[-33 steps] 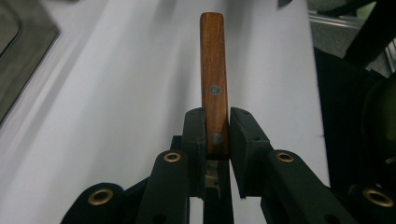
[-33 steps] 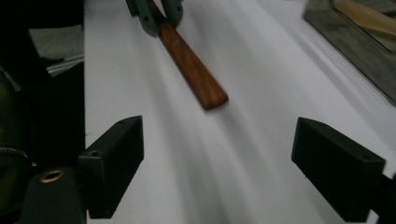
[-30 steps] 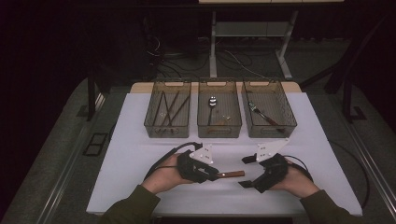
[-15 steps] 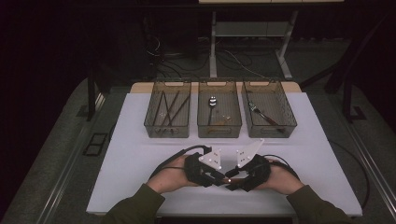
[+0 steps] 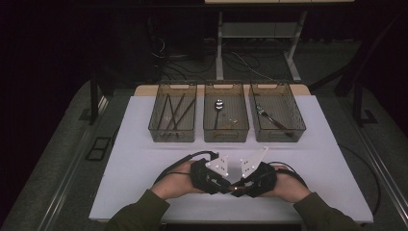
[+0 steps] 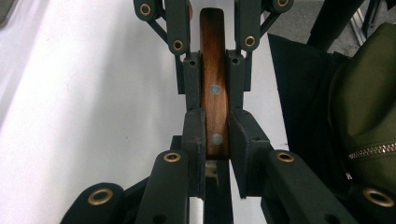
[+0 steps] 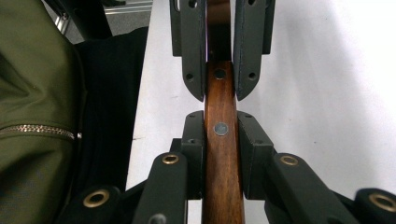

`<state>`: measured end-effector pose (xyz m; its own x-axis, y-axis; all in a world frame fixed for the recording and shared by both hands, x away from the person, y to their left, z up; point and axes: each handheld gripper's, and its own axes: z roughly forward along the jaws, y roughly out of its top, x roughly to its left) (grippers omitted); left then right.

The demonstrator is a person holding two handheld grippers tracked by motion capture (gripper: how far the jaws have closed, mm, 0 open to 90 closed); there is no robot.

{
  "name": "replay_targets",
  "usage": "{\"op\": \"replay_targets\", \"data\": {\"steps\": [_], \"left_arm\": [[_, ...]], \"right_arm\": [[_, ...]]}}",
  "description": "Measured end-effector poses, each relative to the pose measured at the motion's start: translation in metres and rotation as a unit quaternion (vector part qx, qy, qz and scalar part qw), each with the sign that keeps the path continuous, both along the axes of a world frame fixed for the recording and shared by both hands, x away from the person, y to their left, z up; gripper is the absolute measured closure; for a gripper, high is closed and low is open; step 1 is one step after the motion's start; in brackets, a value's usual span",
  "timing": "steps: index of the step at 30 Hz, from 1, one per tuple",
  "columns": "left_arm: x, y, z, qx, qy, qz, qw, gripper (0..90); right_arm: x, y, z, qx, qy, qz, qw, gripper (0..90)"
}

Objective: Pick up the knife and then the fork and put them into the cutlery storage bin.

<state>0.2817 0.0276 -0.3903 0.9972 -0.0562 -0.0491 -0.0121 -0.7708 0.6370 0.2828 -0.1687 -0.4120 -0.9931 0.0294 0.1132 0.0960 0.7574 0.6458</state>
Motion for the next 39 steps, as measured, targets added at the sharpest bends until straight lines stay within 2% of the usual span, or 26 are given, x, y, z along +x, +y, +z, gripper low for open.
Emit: {"op": "replay_targets", "data": {"steps": [4,7,9,10,11,14,15,17,21,25,27,31,32,34,37,39], "left_arm": [[0.0,0.001,0.0,-0.002,0.001,0.0,1.0,76.8],[0.003,0.003,0.001,-0.021,-0.004,0.004,0.9998,75.3],[0.004,0.008,0.001,-0.033,0.004,0.02,0.9993,64.7],[0.003,0.011,0.002,-0.04,0.008,0.03,0.9987,61.6],[0.005,0.014,0.002,-0.051,0.004,0.038,0.998,58.0],[0.007,0.028,0.004,-0.083,0.012,0.07,0.994,47.4],[0.009,0.033,0.005,-0.087,0.014,0.079,0.9929,46.4],[0.011,0.044,0.004,-0.097,0.011,0.102,0.9899,44.9],[0.012,0.067,0.001,-0.112,0.002,0.152,0.982,40.7],[0.013,0.089,-0.002,-0.126,-0.013,0.201,0.9715,35.4],[0.013,0.098,-0.006,-0.128,-0.012,0.219,0.9673,34.3],[0.009,0.111,-0.014,-0.13,-0.018,0.257,0.9575,29.9],[0.009,0.114,-0.016,-0.127,-0.017,0.262,0.9566,29.1],[0.006,0.118,-0.021,-0.131,-0.013,0.275,0.9525,29.0],[0.002,0.123,-0.026,-0.126,-0.024,0.285,0.95,26.5],[0.0,0.125,-0.031,-0.129,-0.025,0.299,0.9452,24.0]], "right_arm": [[-0.001,0.0,0.0,0.004,0.002,0.0,1.0,74.7],[0.001,-0.002,0.002,0.011,0.005,-0.008,0.9999,74.8],[0.003,-0.005,0.003,0.021,0.01,-0.015,0.9996,74.8],[0.005,-0.007,0.004,0.024,0.009,-0.019,0.9995,74.7],[0.006,-0.009,0.004,0.025,0.011,-0.023,0.9994,74.7],[0.008,-0.016,0.005,0.025,0.009,-0.038,0.9989,74.7],[0.01,-0.019,0.005,0.025,0.009,-0.041,0.9988,74.7],[0.011,-0.024,0.005,0.023,0.01,-0.053,0.9983,74.6],[0.017,-0.037,0.003,0.016,0.012,-0.079,0.9967,74.6],[0.022,-0.05,0.004,0.013,0.008,-0.104,0.9944,74.6],[0.023,-0.058,0.006,0.014,0.008,-0.117,0.993,74.6],[0.027,-0.073,0.011,0.017,0.007,-0.147,0.9889,74.6],[0.028,-0.076,0.012,0.018,0.003,-0.152,0.9881,74.6],[0.028,-0.081,0.014,0.024,0.011,-0.172,0.9847,74.6],[0.031,-0.09,0.019,0.033,0.011,-0.193,0.9806,74.6],[0.034,-0.096,0.022,0.041,0.008,-0.204,0.978,74.5]]}}
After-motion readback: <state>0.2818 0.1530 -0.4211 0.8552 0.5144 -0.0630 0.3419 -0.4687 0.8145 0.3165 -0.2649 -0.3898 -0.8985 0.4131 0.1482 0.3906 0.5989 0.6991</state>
